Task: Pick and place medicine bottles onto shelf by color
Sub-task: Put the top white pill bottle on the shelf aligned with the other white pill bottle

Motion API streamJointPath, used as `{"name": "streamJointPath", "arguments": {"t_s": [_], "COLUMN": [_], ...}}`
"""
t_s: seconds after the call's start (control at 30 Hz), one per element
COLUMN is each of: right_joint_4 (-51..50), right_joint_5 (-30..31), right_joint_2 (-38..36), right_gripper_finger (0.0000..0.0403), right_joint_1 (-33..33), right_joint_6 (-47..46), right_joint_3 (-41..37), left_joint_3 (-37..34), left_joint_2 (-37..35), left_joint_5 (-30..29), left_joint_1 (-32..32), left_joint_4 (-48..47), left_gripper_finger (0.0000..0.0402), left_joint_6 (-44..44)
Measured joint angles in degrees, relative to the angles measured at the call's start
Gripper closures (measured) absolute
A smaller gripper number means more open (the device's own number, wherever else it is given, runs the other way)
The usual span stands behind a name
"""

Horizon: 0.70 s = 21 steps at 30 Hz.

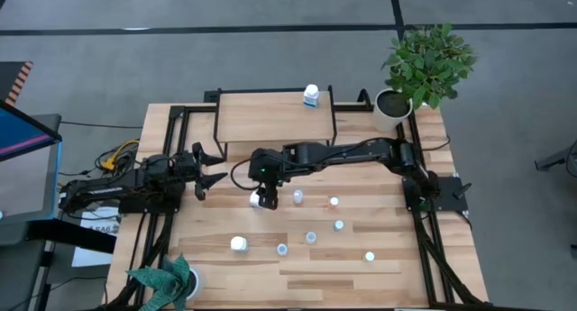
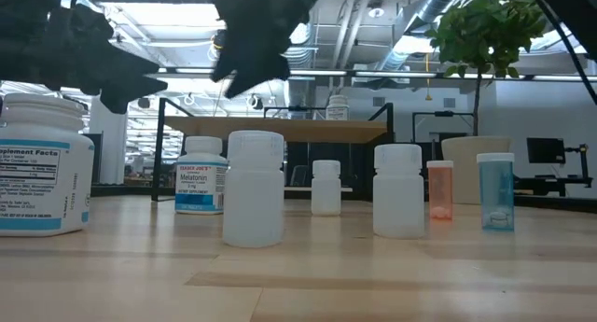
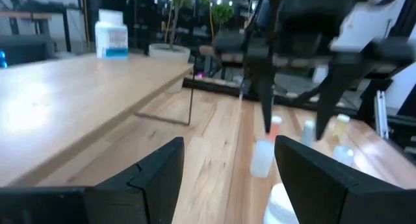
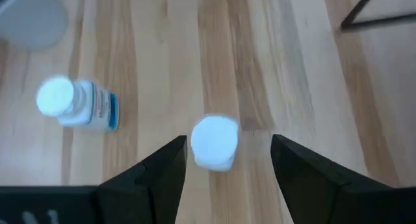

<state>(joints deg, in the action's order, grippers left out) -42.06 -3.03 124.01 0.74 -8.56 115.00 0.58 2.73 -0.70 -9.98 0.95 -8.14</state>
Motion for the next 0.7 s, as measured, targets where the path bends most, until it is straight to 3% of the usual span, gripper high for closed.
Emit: {"name": "streamJointPath", "arguments": {"t_s": [0.33,0.53,0.7], "right_joint_4": [2.49,2.40,5.14], "right_joint_5": [0.15,8.98,10.53], "right_joint_2": [0.02,0.02,1.38], "right_gripper_finger": [0.0147,0.0147,0.0147], "right_joint_1": [1.89,3.93,4.79], "right_joint_6": [-0.04,-0.15,-2.94], "right_joint_3": [0.00,0.00,0.15], "left_joint_3": [0.00,0.00,0.00], "left_joint_2": [1.04,1.04,1.04], "left_joint_5": [-0.03,-0.03,-0.04], "left_joint_1": [0.02,0.02,0.02], "left_joint_4": [0.20,0.22,0.24], "left_gripper_finger": [0.0174,0.0174,0.0174], "left_joint_6": [0.46,0.52,0.51]}}
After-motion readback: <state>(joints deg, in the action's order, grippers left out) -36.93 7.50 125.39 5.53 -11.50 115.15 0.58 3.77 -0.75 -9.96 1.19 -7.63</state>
